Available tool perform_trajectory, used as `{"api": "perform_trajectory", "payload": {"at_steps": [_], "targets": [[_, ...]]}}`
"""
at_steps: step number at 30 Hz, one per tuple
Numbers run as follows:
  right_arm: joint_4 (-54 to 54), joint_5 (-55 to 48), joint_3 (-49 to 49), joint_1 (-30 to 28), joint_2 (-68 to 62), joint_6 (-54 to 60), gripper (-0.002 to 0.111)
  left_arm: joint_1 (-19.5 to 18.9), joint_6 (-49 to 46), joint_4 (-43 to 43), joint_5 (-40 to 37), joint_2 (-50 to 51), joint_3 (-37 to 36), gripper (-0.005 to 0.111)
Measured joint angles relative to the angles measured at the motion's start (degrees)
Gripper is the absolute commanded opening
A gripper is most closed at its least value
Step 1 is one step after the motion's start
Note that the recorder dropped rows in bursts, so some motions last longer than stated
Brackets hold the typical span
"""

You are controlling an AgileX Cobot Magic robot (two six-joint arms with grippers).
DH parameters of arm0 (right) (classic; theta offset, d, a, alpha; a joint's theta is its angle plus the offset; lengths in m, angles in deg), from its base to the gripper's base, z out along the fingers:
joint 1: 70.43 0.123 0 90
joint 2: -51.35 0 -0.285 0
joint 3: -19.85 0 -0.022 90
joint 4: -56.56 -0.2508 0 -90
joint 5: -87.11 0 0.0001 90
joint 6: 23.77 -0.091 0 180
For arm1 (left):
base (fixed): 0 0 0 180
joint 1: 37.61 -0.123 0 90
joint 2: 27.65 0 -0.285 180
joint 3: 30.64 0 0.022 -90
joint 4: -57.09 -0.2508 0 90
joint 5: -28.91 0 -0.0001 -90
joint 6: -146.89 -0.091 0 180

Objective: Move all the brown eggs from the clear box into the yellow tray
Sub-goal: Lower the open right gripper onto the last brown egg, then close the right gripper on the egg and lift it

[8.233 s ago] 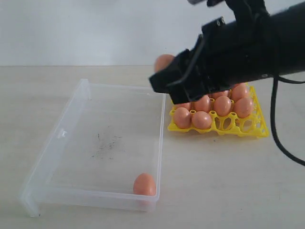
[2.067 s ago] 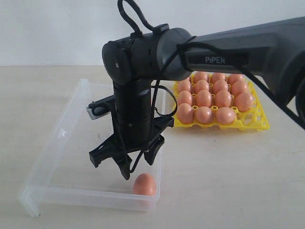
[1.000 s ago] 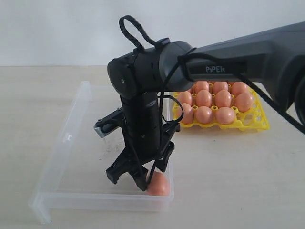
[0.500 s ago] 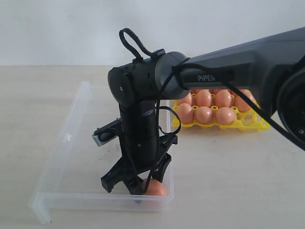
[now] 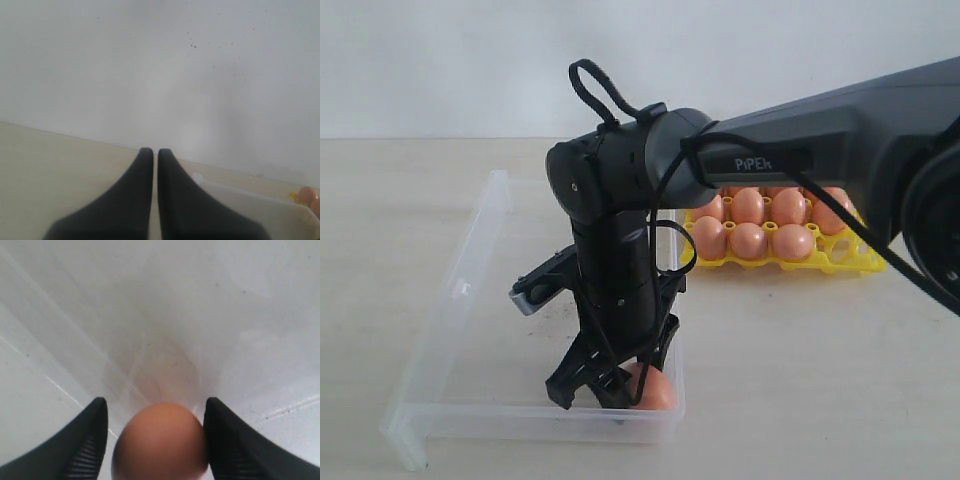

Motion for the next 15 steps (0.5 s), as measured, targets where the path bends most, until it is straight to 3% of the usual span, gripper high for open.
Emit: {"api": "perform_trajectory", "payload": {"at_steps": [15], "targets": [[4.96,0.10,0.00,0.00,0.00,0.56,0.051,0.00,0.00,0.00,0.00,0.00,0.00,0.004]]}}
